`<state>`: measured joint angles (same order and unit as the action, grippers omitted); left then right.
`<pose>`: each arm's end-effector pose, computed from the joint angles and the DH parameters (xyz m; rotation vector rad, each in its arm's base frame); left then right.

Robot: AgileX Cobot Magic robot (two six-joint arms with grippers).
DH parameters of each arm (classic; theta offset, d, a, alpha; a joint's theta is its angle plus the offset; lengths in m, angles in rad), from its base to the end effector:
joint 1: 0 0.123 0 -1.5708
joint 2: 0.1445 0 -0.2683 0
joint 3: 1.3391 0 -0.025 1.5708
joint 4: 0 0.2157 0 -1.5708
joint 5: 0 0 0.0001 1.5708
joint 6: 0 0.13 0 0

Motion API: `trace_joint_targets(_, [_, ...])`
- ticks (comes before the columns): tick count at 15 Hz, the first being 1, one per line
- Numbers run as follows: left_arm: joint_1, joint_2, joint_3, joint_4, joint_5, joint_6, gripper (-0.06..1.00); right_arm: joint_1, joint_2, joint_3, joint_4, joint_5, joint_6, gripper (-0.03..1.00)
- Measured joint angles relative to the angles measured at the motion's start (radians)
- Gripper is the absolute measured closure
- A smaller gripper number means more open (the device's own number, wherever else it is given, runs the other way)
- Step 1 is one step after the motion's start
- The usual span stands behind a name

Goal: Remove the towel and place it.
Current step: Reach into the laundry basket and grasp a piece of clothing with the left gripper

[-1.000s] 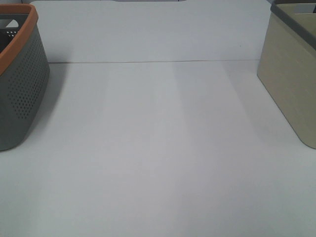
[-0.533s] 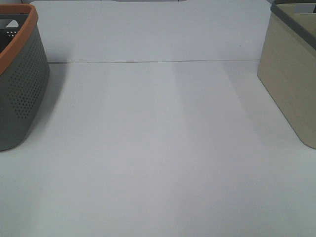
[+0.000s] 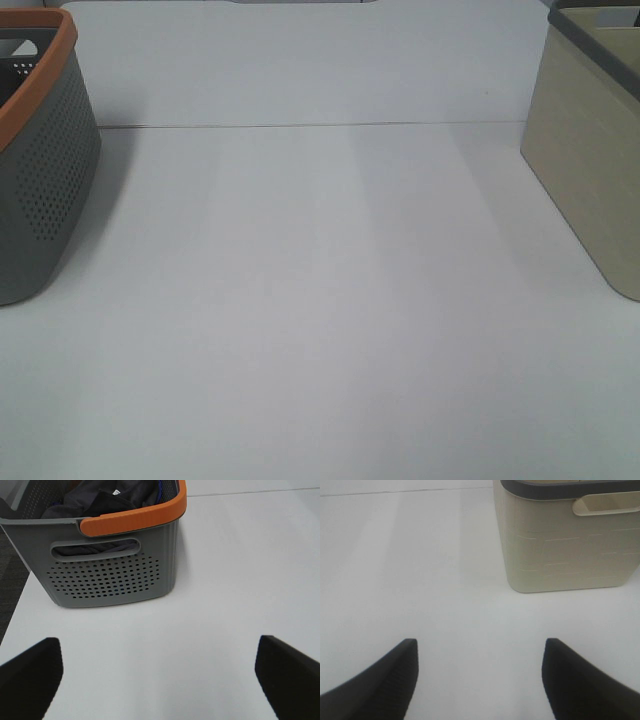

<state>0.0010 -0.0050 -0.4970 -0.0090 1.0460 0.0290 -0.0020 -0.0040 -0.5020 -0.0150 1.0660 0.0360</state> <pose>0.0164 -0.0010 0.2435 0.0287 2.0274 0.0082 0.0149 -0.0017 0.2426 0.0396 2.0431 0.0033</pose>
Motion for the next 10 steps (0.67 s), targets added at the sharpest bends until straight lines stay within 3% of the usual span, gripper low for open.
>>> trace_joint_targets(10, [0.000,0.000,0.000,0.009,0.000,-0.016,-0.05,0.000,0.000,0.000,0.000,0.000,0.000,0.27])
